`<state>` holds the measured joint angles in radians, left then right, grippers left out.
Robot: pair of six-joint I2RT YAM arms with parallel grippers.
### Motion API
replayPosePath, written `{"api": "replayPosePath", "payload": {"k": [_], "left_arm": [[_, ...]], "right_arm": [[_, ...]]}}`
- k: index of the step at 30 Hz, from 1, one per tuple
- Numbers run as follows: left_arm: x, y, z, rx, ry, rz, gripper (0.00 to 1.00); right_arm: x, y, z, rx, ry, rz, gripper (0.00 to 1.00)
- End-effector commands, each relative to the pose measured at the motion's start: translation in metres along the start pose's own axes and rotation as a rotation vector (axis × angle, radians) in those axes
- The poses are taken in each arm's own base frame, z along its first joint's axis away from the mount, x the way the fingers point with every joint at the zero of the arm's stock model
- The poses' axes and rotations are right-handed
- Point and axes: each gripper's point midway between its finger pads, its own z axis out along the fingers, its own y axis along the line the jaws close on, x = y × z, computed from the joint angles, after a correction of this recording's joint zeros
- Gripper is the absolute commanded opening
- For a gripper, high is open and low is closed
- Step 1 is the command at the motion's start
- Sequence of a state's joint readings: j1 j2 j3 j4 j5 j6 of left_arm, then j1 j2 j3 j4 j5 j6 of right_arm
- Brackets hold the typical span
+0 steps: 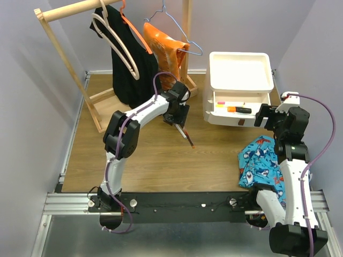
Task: Sort the stationery into containers
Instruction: Pick up the pen from the center of the board.
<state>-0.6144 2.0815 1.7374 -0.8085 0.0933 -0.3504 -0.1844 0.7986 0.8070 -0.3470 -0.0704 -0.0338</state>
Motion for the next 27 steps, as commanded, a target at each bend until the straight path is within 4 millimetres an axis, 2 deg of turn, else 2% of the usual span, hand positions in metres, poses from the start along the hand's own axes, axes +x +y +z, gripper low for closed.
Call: {"api": "replayPosePath", "payload": {"k": [1, 7, 10, 14, 20, 21, 22, 27], "left_arm": [[0.005, -0.002, 0.017, -0.02, 0.038, -0.084, 0.67], [0.001, 0.002, 0.032, -0.032, 0.048, -0.088, 0.65], [0.01, 0.005, 0.043, -0.044, 0.079, -0.094, 0.64], [0.028, 0.011, 0.056, -0.075, 0.132, -0.097, 0.59], [0.06, 0.013, 0.064, -0.1, 0.219, -0.071, 0.55], [0.066, 0.013, 0.065, -0.099, 0.234, -0.063, 0.52], [0.069, 0.011, 0.066, -0.09, 0.243, -0.051, 0.43], [0.078, 0.006, 0.056, -0.047, 0.266, -0.015, 0.19]], "right_arm": [[-0.006, -0.005, -0.003, 0.019, 0.002, -0.009, 1.0], [-0.006, -0.009, -0.006, 0.035, 0.005, -0.02, 1.0], [-0.001, -0.011, -0.008, 0.045, 0.018, -0.025, 1.0], [-0.001, -0.012, -0.01, 0.051, 0.018, -0.034, 1.0], [0.0, -0.014, -0.01, 0.059, 0.013, -0.034, 1.0], [0.0, -0.013, -0.01, 0.059, 0.014, -0.031, 1.0], [0.0, -0.013, -0.01, 0.058, 0.014, -0.031, 1.0], [0.0, -0.013, -0.011, 0.056, 0.014, -0.031, 1.0]]}}
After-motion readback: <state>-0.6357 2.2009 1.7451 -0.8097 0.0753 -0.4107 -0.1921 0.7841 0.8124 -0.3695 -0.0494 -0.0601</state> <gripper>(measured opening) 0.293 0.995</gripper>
